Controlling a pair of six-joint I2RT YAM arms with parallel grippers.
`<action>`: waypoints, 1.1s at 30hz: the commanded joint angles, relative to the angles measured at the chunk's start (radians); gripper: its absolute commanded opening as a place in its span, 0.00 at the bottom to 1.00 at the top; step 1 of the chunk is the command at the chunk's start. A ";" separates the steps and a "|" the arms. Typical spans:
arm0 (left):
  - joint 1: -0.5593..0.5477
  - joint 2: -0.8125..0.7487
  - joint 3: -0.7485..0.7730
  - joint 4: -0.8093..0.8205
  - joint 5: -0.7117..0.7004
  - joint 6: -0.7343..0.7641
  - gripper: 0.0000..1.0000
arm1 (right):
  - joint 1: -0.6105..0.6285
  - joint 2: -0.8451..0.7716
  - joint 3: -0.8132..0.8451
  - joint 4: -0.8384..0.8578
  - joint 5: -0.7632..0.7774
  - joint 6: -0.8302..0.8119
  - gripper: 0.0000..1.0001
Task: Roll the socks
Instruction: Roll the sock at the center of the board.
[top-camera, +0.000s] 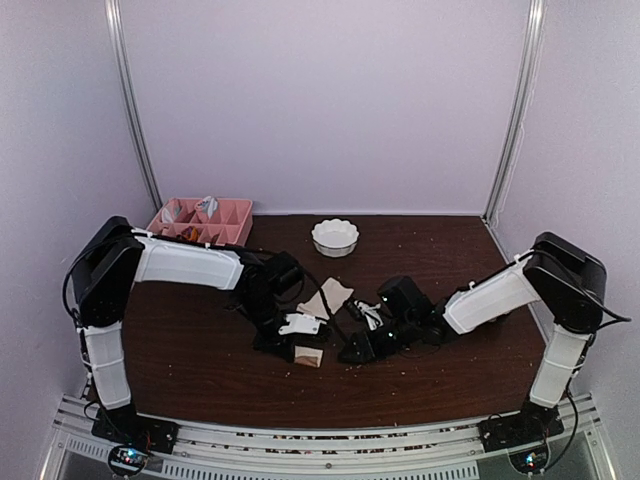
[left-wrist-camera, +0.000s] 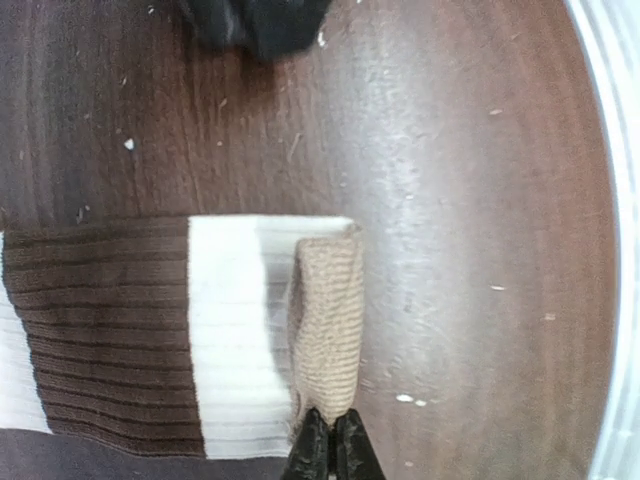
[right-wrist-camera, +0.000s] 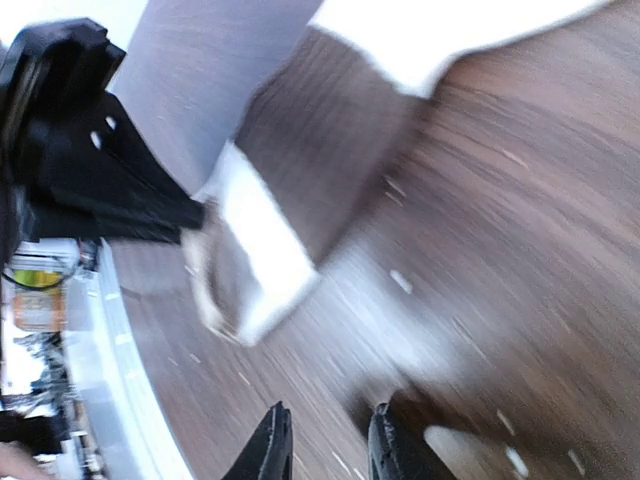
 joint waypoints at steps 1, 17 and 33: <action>0.055 0.054 0.099 -0.206 0.229 -0.043 0.00 | -0.009 -0.139 -0.152 0.015 0.273 -0.098 0.29; 0.080 0.169 0.192 -0.295 0.263 -0.068 0.00 | 0.038 -0.534 -0.467 0.262 0.767 -0.120 1.00; 0.120 0.335 0.369 -0.477 0.322 -0.061 0.00 | 0.436 -0.187 -0.166 0.207 0.753 -0.898 0.84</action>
